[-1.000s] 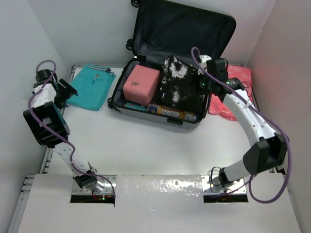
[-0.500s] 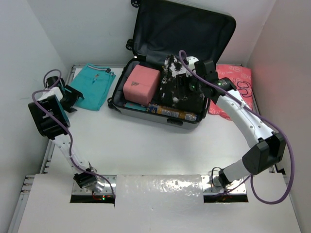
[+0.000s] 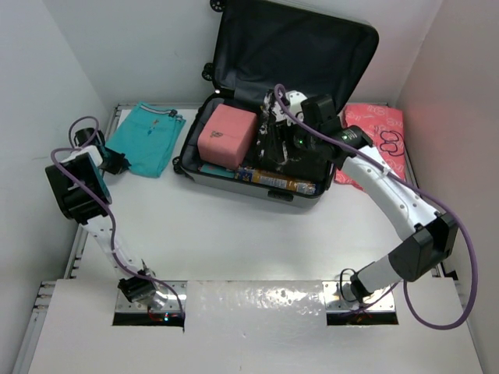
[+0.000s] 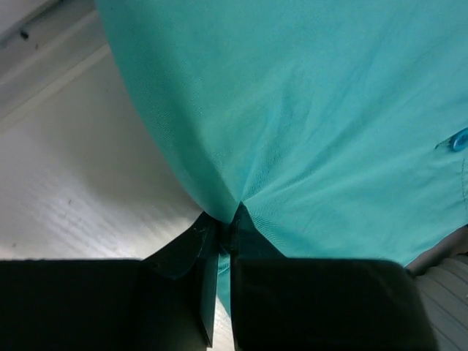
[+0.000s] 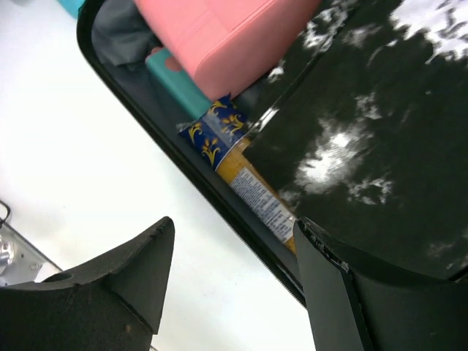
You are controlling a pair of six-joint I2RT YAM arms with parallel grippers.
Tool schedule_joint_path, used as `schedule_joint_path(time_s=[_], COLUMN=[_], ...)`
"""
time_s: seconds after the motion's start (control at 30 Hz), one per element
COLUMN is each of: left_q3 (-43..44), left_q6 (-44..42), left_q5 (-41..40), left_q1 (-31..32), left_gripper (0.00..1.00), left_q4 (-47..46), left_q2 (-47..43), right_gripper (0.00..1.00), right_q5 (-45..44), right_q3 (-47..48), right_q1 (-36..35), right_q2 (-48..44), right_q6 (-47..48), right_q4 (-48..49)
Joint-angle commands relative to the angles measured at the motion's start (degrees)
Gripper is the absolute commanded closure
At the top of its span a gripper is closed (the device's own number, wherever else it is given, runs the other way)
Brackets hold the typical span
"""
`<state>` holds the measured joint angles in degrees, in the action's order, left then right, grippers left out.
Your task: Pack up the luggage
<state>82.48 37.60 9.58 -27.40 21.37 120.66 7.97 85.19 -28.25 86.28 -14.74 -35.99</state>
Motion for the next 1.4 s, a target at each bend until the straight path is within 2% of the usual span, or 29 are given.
schedule_joint_path(time_s=[0.0,0.1,0.23,0.4,0.47,0.5,0.53,0.6,0.67,0.7,0.8,0.87,0.93,0.97,1.03,1.07,1.2,1.3,1.37], left_q3=[-6.27,-12.94,-23.56,-30.35,-31.85,-31.94,-31.77,-30.45,-22.93,-22.89,-9.32,-4.37,0.04,0.23,-1.61,-3.62,-5.83,-4.78,-0.94], left_q6=[-2.0,-5.86,-13.86,-20.36,-22.65,-24.32,-24.86,-26.17,-27.14,-27.49,-28.37,-29.42,-31.09,-33.89,-37.33,-42.56,-51.3,-54.47,-57.11], left_q5=[-2.2,-4.04,-6.24,-8.62,-5.99,-5.55,-5.37,-5.28,-5.63,-5.54,-4.58,-4.05,-5.44,-7.28,-9.31,-11.23,-12.05,-12.75,-11.0], left_q1=[-0.2,-1.16,-1.34,-1.34,-1.08,-0.99,-0.9,-0.9,-0.9,-0.9,-0.9,-0.99,-1.08,-1.17,-1.43,-1.6,-2.04,-2.92,-4.06], left_gripper=[1.0,1.0,1.0,1.0,1.0,0.72,0.58,0.39,0.35,0.34,0.32,0.29,0.24,0.22,0.21,0.21,0.14,0.09,0.07], left_q4=[5.52,8.34,14.99,25.72,29.69,31.61,32.94,37.49,42.32,43.75,48.05,47.81,42.03,35.48,29.81,25.26,21.7,20.74,22.13], left_q2=[-2.0,-9.2,-17.99,-26.87,-31.5,-33.02,-34.25,-35.76,-36.64,-36.64,-37.69,-38.66,-38.14,-37.78,-36.12,-35.5,-29.46,-23.22,-18.82], right_gripper=[0.34,0.35,0.35,0.35,0.35,0.34,0.34,0.31,0.27,0.26,0.23,0.22,0.2,0.2,0.2,0.2,0.2,0.2,0.21], right_q5=[0.12,-1.28,-4.1,-4.19,-4.89,-4.63,-4.28,-2.09,-2.42,-2.43,-6.73,-6.83,-7.7,-7.88,-9.72,-10.25,-12.01,-12.1,-13.75], right_q3=[-0.98,-2.92,-4.94,-4.95,-3.98,-2.32,-1.09,3.03,7.07,8.23,13.57,16.05,19.74,22.45,25.28,28.16,31.0,32.84,37.91], right_q1=[-1.45,-4.61,-13.56,-22.27,-26.05,-27.02,-28.43,-28.96,-29.76,-30.19,-31.95,-32.39,-32.39,-32.39,-32.48,-32.48,-32.48,-32.48,-32.83], right_q2=[-0.32,-0.67,2.21,7.4,10.38,11.62,13.02,17.59,21.89,23.13,28.91,32.09,36.93,38.42,42.8,44.22,49.15,53.01,57.49], right_q6=[0.77,0.94,1.3,-3.88,-5.46,-6.17,-7.13,-11.08,-14.24,-14.96,-17.95,-20.83,-23.13,-24.7,-25.68,-26.04,-28.84,-30.17,-29.91], right_q4=[1.97,3.73,4.7,9.6,11.2,12.07,12.34,13.3,14.8,15.15,16.56,18.57,19.81,20.16,20.52,20.34,21.48,23.33,20.27])
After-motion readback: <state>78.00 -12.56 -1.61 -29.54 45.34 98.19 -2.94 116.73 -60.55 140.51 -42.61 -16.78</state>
